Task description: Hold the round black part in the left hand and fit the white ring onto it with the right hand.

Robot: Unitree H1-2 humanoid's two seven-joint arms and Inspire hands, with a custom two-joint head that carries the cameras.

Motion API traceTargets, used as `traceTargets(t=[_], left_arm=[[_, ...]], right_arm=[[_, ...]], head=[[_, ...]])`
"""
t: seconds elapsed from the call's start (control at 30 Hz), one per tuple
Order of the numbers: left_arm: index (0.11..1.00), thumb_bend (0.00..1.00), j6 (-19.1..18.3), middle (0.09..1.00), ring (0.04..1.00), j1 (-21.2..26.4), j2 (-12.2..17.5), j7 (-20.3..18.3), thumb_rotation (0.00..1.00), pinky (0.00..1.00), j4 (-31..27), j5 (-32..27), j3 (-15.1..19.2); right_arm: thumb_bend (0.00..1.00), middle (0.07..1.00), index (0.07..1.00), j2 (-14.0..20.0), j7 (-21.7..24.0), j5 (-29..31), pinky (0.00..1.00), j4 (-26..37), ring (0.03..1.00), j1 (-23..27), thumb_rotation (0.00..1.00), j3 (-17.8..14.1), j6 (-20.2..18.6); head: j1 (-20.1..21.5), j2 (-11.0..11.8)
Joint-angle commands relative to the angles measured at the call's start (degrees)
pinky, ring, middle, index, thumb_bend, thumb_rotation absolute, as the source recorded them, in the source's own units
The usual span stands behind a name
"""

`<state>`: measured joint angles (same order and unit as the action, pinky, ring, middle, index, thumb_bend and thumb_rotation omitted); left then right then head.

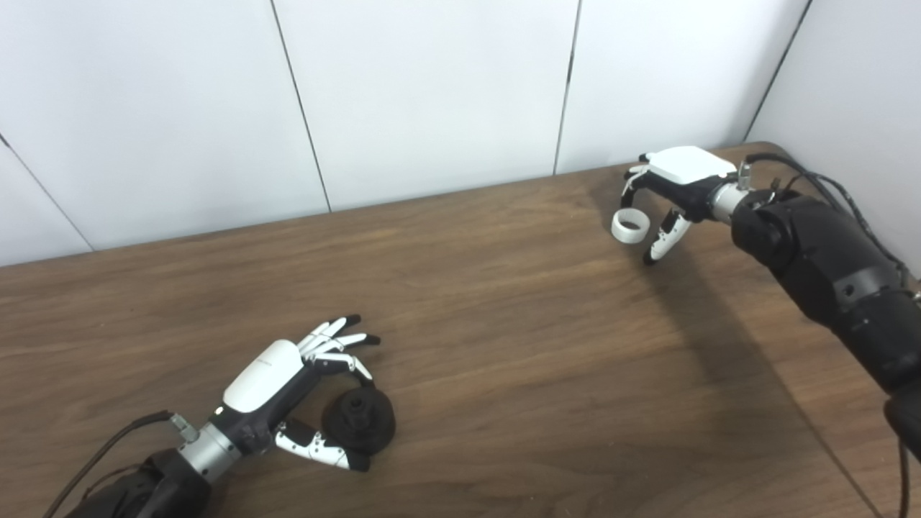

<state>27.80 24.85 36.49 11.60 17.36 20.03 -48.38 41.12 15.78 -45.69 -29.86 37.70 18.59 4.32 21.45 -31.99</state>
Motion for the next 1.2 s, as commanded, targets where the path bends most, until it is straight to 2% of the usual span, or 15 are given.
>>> traceTargets(t=[0.0, 0.33, 0.53, 1.17], left_arm=[[0.481, 0.53, -0.9, 0.881, 1.000, -2.7, 2.0, -5.3, 0.06, 1.00, 0.7, 4.0, -1.8], [0.481, 0.53, -0.9, 0.881, 1.000, -3.6, 2.1, -6.6, 0.06, 1.00, 0.0, 3.6, -0.5], [0.481, 0.53, -0.9, 0.884, 1.000, -4.1, 2.0, -7.8, 0.06, 1.00, -0.8, 3.8, 0.6], [0.481, 0.53, -0.9, 0.881, 1.000, -6.3, 1.4, -10.3, 0.06, 1.00, -2.7, 4.4, 3.5]], right_arm=[[0.91, 0.908, 0.700, 0.7, 0.3, -0.2, 1.00, -0.1, 1.000, 2.2, 0.26, 0.2, -1.0], [0.89, 0.904, 0.697, 0.3, 0.6, 0.9, 1.00, -1.5, 1.000, 2.6, 0.29, 0.7, -1.5], [0.87, 0.908, 0.706, -0.1, 0.8, 1.6, 1.00, -2.0, 1.000, 2.7, 0.27, 1.0, -1.8], [0.87, 0.909, 0.713, -1.6, -0.2, 1.4, 0.99, -5.5, 1.000, 4.8, 0.33, 4.5, -0.1]], head=[[0.0, -0.2], [-0.4, -0.4], [-0.9, -0.5], [-1.2, -1.2]])
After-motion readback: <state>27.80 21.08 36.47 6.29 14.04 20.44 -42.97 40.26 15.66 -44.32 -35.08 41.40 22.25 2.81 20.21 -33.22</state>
